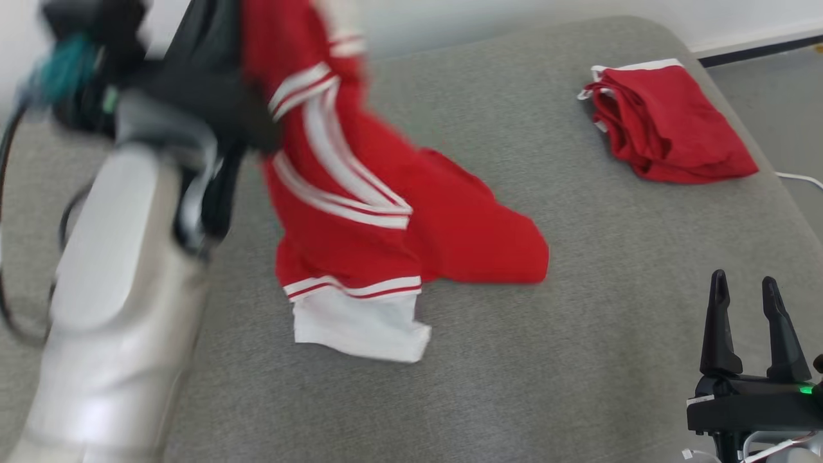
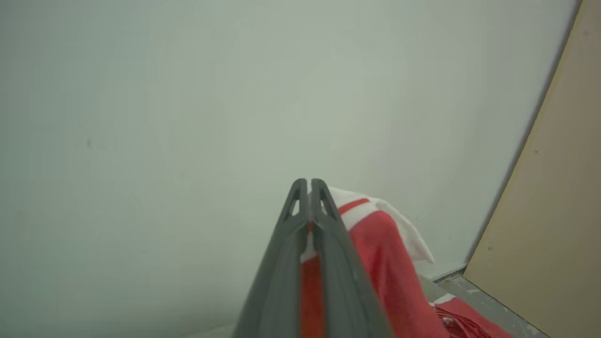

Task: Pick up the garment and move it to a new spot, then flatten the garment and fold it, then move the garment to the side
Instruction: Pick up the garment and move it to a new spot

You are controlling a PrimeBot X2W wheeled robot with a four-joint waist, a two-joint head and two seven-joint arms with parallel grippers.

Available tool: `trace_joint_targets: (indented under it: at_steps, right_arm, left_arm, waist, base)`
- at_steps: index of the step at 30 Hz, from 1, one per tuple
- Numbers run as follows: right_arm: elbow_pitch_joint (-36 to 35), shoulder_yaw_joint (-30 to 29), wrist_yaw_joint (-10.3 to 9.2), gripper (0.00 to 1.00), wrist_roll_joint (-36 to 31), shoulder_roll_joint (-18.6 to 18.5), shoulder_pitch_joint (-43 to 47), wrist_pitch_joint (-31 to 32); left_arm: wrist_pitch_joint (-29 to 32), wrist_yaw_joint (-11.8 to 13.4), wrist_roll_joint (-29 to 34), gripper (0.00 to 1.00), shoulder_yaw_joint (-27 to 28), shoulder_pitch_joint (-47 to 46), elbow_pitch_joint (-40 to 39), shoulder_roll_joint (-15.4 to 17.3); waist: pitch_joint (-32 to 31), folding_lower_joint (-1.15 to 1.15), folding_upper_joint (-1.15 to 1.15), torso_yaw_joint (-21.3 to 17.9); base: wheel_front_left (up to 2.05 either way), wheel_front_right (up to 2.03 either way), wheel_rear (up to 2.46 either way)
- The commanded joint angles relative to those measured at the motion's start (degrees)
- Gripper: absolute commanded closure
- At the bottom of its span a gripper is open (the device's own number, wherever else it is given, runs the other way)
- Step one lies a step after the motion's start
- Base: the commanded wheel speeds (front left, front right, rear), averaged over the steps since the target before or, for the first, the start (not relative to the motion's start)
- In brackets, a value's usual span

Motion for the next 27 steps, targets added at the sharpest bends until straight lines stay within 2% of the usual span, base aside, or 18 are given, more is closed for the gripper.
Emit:
trace_joint_targets:
  at_steps: [1, 4, 5, 11, 12, 13, 14, 21, 27]
  right_arm:
    - [-0.1, 0.3, -0.14, 0.0, -0.2, -0.5, 0.1, 0.0]
    - [-0.2, 0.6, -0.14, 0.0, 0.0, -0.9, -0.2, 0.0]
    - [-0.2, 0.6, -0.14, 0.0, 0.0, -0.9, -0.2, 0.0]
    - [0.4, 1.6, -0.14, 0.0, 0.4, -1.6, -0.4, 0.0]
    - [0.5, 2.2, -0.14, 0.0, 0.4, -1.7, -0.4, 0.0]
    - [0.7, 2.3, -0.14, 0.0, 0.5, -1.8, -0.4, 0.0]
    - [0.8, 2.6, -0.14, 0.0, 0.5, -2.0, -0.6, 0.0]
    - [0.0, 3.4, -0.14, 0.0, 0.5, -3.1, -0.5, 0.0]
    - [-1.7, 3.9, -0.14, 0.0, -0.2, -3.2, 1.1, 0.0]
  left_arm:
    - [-1.1, 0.9, -1.0, 1.0, 1.7, 6.2, -0.8, 2.0]
    - [-2.2, 2.4, -2.3, 1.0, 4.1, 14.4, -2.0, 4.8]
    - [-2.2, 2.4, -2.3, 1.0, 4.1, 14.4, -2.0, 4.8]
    - [-5.3, 4.2, -4.5, 1.0, 8.4, 27.5, -2.8, 7.5]
    - [-5.8, 4.5, -4.7, 0.89, 8.9, 29.1, -2.5, 7.8]
    - [-6.2, 4.6, -5.0, 0.51, 9.3, 30.3, -2.0, 7.9]
    - [-6.6, 4.6, -5.9, 0.0, 9.8, 31.2, -1.7, 7.5]
    - [-10.3, 3.1, -3.4, 0.0, 9.9, 33.3, -2.9, 7.7]
    - [-11.1, 2.6, 1.0, 0.0, 10.8, 36.1, -9.1, 7.8]
  waist:
    - [0.4, 0.0, 0.0, 1.5]
    - [0.7, 0.0, 0.0, 2.2]
    - [0.7, 0.0, 0.0, 2.2]
    - [1.2, 0.0, 0.0, 3.2]
    - [1.3, 0.0, 0.0, 3.3]
    - [1.2, 0.0, 0.0, 3.4]
    - [1.1, 0.0, 0.0, 3.5]
    - [-1.0, 0.0, 0.0, 5.8]
    - [-4.5, 0.0, 0.0, 8.8]
  base:
    - [0.0, 0.0, 0.0]
    - [0.0, 0.0, 0.0]
    - [0.0, 0.0, 0.0]
    - [0.0, 0.0, 0.0]
    - [0.0, 0.0, 0.0]
    - [0.0, 0.0, 0.0]
    - [0.0, 0.0, 0.0]
    - [0.0, 0.0, 0.0]
    - [0.0, 0.0, 0.0]
